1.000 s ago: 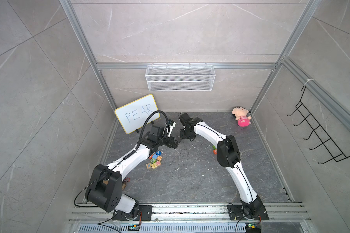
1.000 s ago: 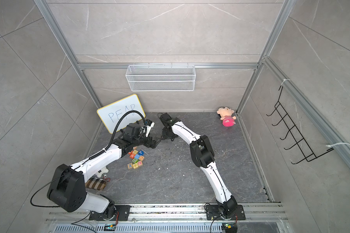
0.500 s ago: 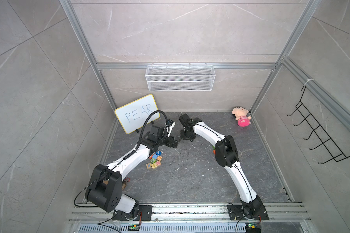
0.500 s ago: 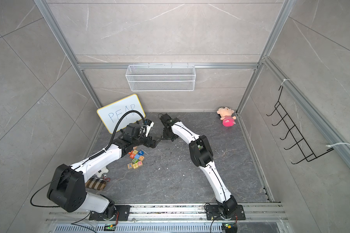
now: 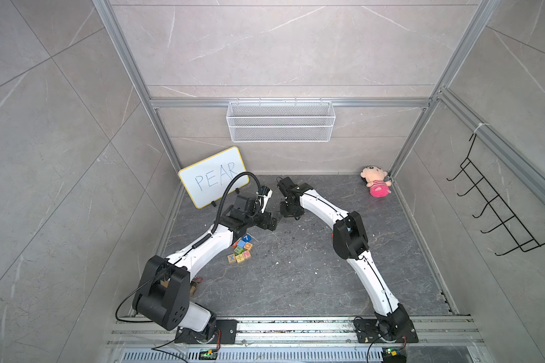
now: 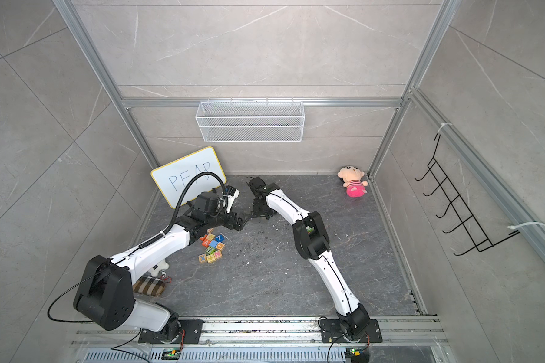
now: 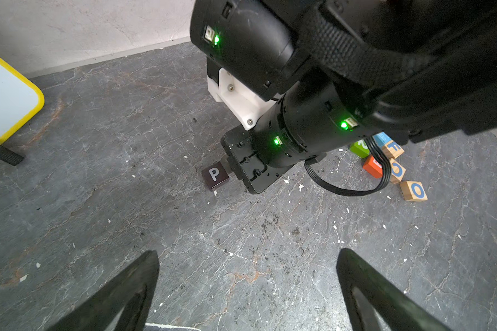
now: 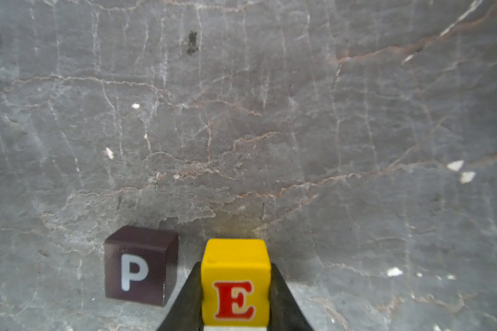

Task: Spell the uppercase word “pear” with letter blocks
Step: Place the letter block at the center of the board.

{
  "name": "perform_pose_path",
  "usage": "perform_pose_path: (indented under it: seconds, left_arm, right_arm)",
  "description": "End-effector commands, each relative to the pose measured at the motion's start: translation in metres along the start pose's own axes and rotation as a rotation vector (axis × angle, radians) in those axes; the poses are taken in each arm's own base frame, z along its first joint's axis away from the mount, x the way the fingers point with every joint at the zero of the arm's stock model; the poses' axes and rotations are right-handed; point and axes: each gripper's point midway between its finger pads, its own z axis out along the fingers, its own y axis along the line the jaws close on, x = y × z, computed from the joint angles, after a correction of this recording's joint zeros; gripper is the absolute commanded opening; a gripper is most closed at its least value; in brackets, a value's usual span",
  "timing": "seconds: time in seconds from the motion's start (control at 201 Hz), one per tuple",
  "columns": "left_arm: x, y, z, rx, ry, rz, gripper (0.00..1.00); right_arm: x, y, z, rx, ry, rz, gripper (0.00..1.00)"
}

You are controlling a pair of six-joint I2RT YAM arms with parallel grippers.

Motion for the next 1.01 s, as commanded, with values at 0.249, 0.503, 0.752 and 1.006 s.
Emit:
perform_pose_path:
  seconds: [0.249,0.503,0.752,1.006]
  left_arm:
    - [-0.005,0.028,0.011,-0.025,0.01,-0.067,1.0]
    - [-0.001,0.035,0.023,-0.011,0.017,-0.083,1.0]
    - [0.003,0.039,0.029,-0.014,0.032,-0.093,1.0]
    - [0.003,0.039,0.026,-0.015,0.031,-0.093,1.0]
  right_arm:
    - [0.014,-0.012,0.014,0.053,0.052,0.017,0.17]
    - [0.015,-0.013,0.015,0.063,0.058,0.027,0.18]
    - [0.02,-0.011,0.009,0.067,0.071,0.031,0.18]
    - [0.023,-0.009,0.006,0.065,0.074,0.03,0.18]
